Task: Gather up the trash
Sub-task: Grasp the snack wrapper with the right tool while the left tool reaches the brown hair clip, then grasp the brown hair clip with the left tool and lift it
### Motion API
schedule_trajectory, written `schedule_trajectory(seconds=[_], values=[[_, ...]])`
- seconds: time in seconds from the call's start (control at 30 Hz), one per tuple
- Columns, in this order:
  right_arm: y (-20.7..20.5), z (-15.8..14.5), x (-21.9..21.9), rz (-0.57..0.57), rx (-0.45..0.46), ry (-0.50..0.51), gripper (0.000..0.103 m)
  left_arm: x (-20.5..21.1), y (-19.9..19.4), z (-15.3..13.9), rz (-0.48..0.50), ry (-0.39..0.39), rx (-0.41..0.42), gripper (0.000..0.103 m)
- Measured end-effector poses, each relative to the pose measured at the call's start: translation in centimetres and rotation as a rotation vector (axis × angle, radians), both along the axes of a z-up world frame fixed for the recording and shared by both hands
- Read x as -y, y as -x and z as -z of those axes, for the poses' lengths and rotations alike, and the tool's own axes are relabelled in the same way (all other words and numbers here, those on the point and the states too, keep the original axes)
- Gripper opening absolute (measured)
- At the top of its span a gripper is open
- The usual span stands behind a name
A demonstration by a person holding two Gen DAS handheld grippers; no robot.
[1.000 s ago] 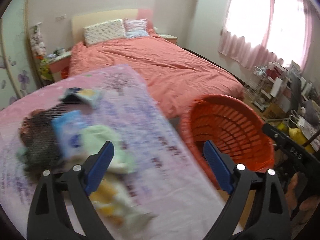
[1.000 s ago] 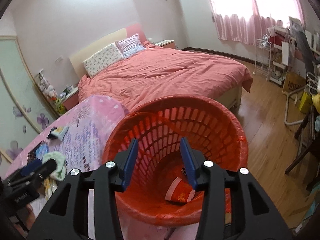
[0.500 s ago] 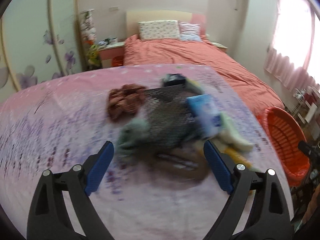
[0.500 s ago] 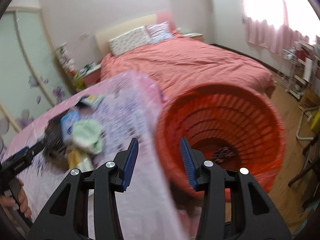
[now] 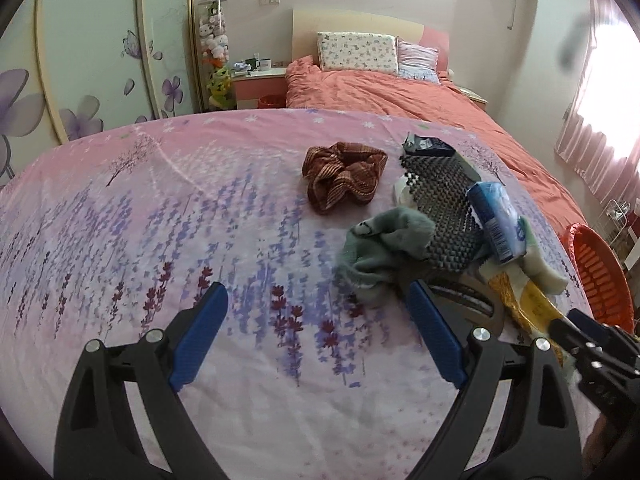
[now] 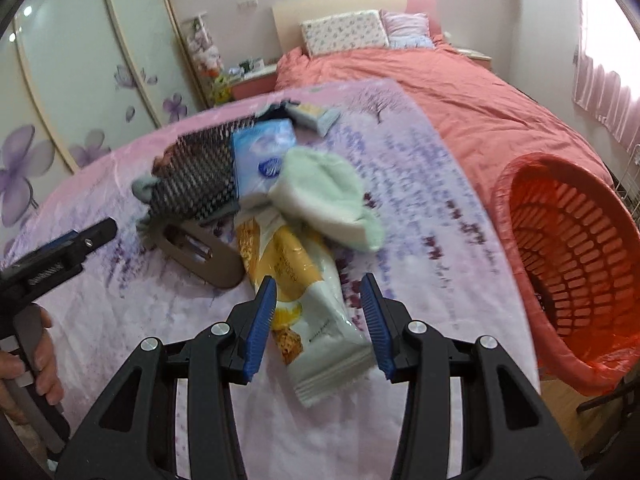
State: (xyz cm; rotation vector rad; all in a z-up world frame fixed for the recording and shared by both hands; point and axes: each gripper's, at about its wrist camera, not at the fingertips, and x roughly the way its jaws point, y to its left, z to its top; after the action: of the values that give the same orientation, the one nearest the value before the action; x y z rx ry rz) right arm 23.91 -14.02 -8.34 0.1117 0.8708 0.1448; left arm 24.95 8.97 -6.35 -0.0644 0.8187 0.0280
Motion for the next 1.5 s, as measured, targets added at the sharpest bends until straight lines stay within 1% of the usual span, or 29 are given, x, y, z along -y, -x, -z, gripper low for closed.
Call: schedule_trajectory(seconds=[0.1,0.13,0.23,0.27,0.3,0.33,0.37,0.4,0.47,0.57,0.73,0.8,0.87,0.9,0.93,0.97,1.0,1.03,1.1,1.2,1.3,1.33,1.37,1.43,1.47,1.5], values=[[-0.4,0.7,-0.5,-0.015,-0.024,-0.005,0.048,0.2,0.0,0.5,0.007,0.0,-0.013,0.089],[-0.4,0.8,-0.7,-0.015,-0.019,-0.003,0.051,0.4,-0.1,0.6,0.011,0.005,-0.02,0.089],[-0.3,0.9,-1.2,-0.018,-0.008,0.028,0.051,1.4,-0.3,1.1,0.039,0.033,-0.039,0.087],[-0.2,0.9,-1.2,-0.02,-0.006,0.023,0.041,1.9,-0.2,1.2,0.048,0.038,-0.043,0.086],[-0.2,0.9,-1.1,-0.025,-0.005,0.016,0.035,2.5,-0.2,1.4,0.06,0.045,-0.047,0.085],[-0.1,0.9,-0.9,-0.025,-0.004,0.013,0.031,3.1,-0.3,1.5,0.071,0.054,-0.052,0.083],[0.0,0.8,-0.8,-0.025,-0.001,0.008,0.026,3.5,-0.4,1.6,0.08,0.063,-0.056,0.081],[0.2,0.8,-0.7,-0.023,0.003,0.006,0.023,4.2,-0.5,1.7,0.094,0.077,-0.063,0.078],[0.4,0.7,-0.6,-0.022,0.008,0.012,0.015,5.2,-0.6,2.0,0.112,0.094,-0.074,0.075],[0.6,0.8,-0.4,-0.017,0.016,0.017,0.015,6.7,-0.8,2.2,0.123,0.116,-0.091,0.073],[0.4,1.0,0.1,-0.005,0.013,-0.017,0.015,8.4,-2.1,2.1,0.089,0.153,-0.097,0.073],[0.4,1.1,0.3,-0.002,0.011,-0.028,0.015,9.0,-2.6,2.3,0.078,0.145,-0.102,0.073],[0.4,1.1,0.5,-0.001,0.01,-0.035,0.015,9.6,-3.2,2.6,0.067,0.119,-0.114,0.073],[0.4,1.1,0.5,0.0,0.009,-0.038,0.015,9.8,-3.4,2.8,0.059,0.099,-0.12,0.068],[0.4,1.1,0.6,0.001,0.008,-0.041,0.015,9.9,-3.5,2.8,0.058,0.093,-0.117,0.067],[0.4,1.1,0.7,0.0,0.007,-0.042,0.015,9.7,-3.5,2.7,0.06,0.096,-0.11,0.065],[0.5,1.2,0.7,0.0,0.006,-0.044,0.015,9.5,-3.4,2.7,0.067,0.101,-0.105,0.058],[0.5,1.2,0.7,0.0,0.005,-0.046,0.015,9.1,-3.3,2.6,0.085,0.12,-0.106,0.056],[0.7,1.2,1.0,0.001,0.003,-0.05,0.015,8.4,-2.9,2.6,0.104,0.131,-0.105,0.051],[0.6,1.2,1.0,0.006,0.001,-0.057,0.015,6.6,-2.0,2.2,0.12,0.105,-0.091,0.049],[0.6,1.3,1.0,0.005,0.001,-0.058,0.015,5.0,-1.6,2.3,0.102,0.077,-0.096,0.048],[0.6,1.3,1.0,0.005,0.002,-0.057,0.015,4.3,-1.5,2.4,0.09,0.086,-0.104,0.047],[0.6,1.3,1.1,0.005,0.002,-0.057,0.015,3.8,-1.4,2.4,0.084,0.114,-0.107,0.048],[0.6,1.3,1.0,0.007,0.003,-0.057,0.015,3.6,-1.1,2.1,0.079,0.175,-0.107,0.056],[0.6,1.3,1.0,0.007,0.003,-0.056,0.015,3.6,-1.0,2.0,0.08,0.187,-0.101,0.058],[0.6,1.3,1.0,0.005,0.003,-0.055,0.015,4.0,-1.0,1.7,0.077,0.197,-0.093,0.064]])
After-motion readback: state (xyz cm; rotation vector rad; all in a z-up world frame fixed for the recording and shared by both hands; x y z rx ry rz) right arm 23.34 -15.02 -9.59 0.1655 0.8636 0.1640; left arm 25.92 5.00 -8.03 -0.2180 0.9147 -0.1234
